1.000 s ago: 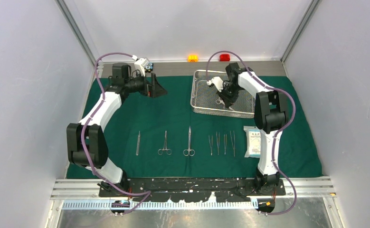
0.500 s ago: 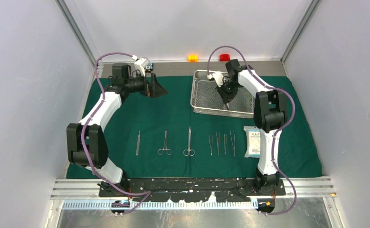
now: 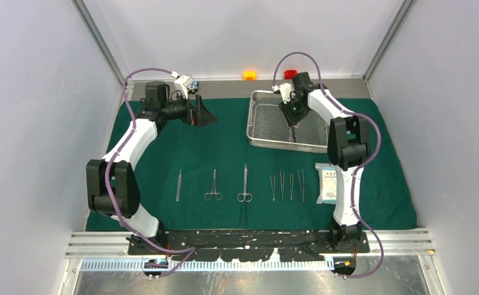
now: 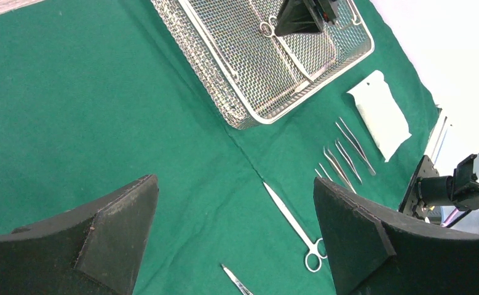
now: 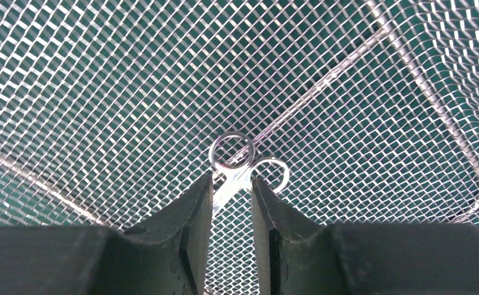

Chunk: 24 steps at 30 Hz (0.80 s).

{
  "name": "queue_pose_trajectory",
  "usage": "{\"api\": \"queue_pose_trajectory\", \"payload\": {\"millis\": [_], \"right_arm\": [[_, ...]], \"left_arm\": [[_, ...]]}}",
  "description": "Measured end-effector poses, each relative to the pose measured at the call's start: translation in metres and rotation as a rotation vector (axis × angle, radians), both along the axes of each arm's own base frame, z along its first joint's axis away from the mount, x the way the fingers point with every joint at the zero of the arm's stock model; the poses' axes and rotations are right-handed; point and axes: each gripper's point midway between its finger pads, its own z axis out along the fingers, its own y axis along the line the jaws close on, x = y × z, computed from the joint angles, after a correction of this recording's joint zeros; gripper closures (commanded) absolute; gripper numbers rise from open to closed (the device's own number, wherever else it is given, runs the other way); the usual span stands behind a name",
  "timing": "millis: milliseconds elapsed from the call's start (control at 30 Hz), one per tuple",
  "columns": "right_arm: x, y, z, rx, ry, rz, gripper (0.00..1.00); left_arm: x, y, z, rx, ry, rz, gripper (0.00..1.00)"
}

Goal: Open and lay out the surgical kit
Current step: Pick up the medical item from the container.

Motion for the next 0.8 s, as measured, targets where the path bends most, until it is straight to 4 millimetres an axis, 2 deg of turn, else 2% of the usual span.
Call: {"api": "queue_pose_trajectory", "payload": {"millis": [233, 567, 800], "right_arm": [[0.010, -0.004, -0.014, -0.018, 0.000, -0.062, 0.63], [0.016, -0.005, -0.015, -0.022, -0.007, -0.094, 0.63], [0.016, -0.009, -0.016, -0.015, 0.000, -0.142, 0.69]], "left_arm": [[-0.001, -0.001, 0.001, -0.006, 0.003, -0.004, 0.00], [0.000, -0.001, 0.002, -0.010, -0.003, -0.006, 0.00], [0.000, -0.002, 0.004, -0.017, -0.011, -0.013, 0.00]]}}
